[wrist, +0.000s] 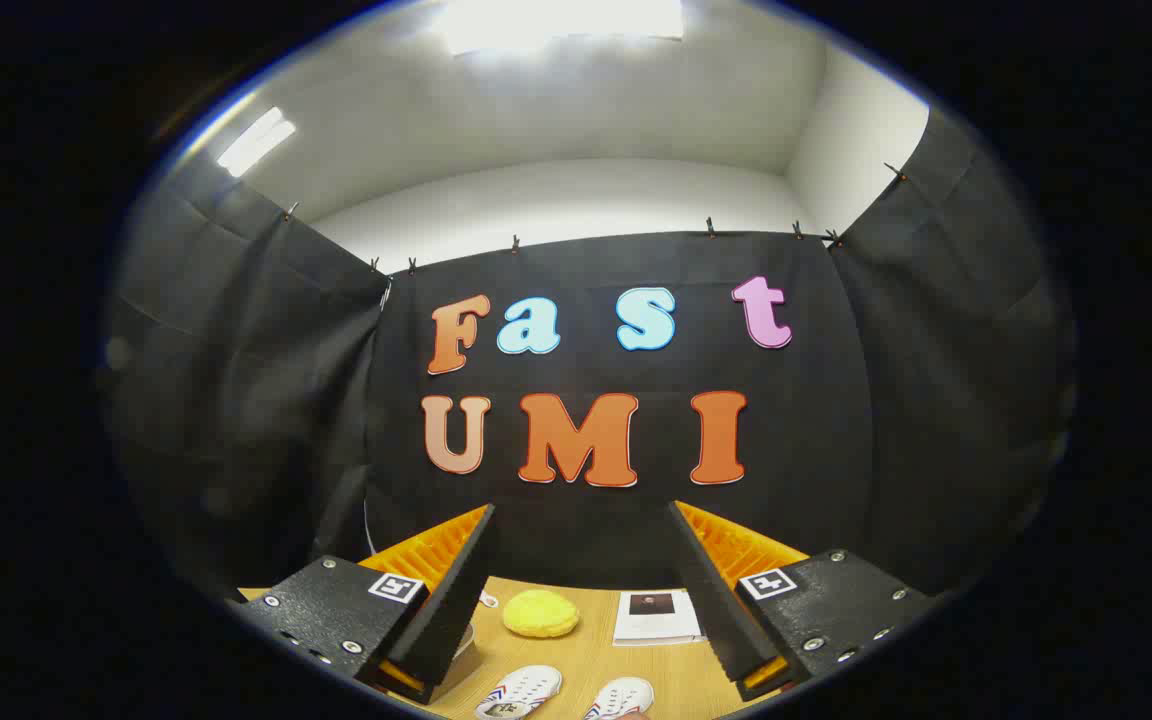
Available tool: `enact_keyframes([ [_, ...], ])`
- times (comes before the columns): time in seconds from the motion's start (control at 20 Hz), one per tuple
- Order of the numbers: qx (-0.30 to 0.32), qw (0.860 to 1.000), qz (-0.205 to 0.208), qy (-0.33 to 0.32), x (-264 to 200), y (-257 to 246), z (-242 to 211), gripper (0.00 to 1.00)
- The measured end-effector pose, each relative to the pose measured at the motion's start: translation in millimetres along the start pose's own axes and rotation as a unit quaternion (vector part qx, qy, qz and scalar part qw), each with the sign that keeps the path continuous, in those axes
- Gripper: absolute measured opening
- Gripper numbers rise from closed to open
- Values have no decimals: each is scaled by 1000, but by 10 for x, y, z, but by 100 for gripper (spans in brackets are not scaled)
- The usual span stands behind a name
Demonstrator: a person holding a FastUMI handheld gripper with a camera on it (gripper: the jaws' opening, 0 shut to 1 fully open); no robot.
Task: Open the storage box then place both shoes into the box .Put the left shoe in first, then the right shoe, with the right side of both shoes facing outward in a uniform manner.
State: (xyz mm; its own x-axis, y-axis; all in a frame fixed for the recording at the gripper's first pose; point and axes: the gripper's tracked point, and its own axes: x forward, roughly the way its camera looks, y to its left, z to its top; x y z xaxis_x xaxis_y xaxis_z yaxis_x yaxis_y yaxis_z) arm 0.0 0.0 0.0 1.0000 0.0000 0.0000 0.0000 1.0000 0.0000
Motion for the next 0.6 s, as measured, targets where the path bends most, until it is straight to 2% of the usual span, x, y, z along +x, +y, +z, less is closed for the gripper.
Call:
enact_keyframes([
  [0.6,1,1000,18,21,-9,148,-133,99],
])
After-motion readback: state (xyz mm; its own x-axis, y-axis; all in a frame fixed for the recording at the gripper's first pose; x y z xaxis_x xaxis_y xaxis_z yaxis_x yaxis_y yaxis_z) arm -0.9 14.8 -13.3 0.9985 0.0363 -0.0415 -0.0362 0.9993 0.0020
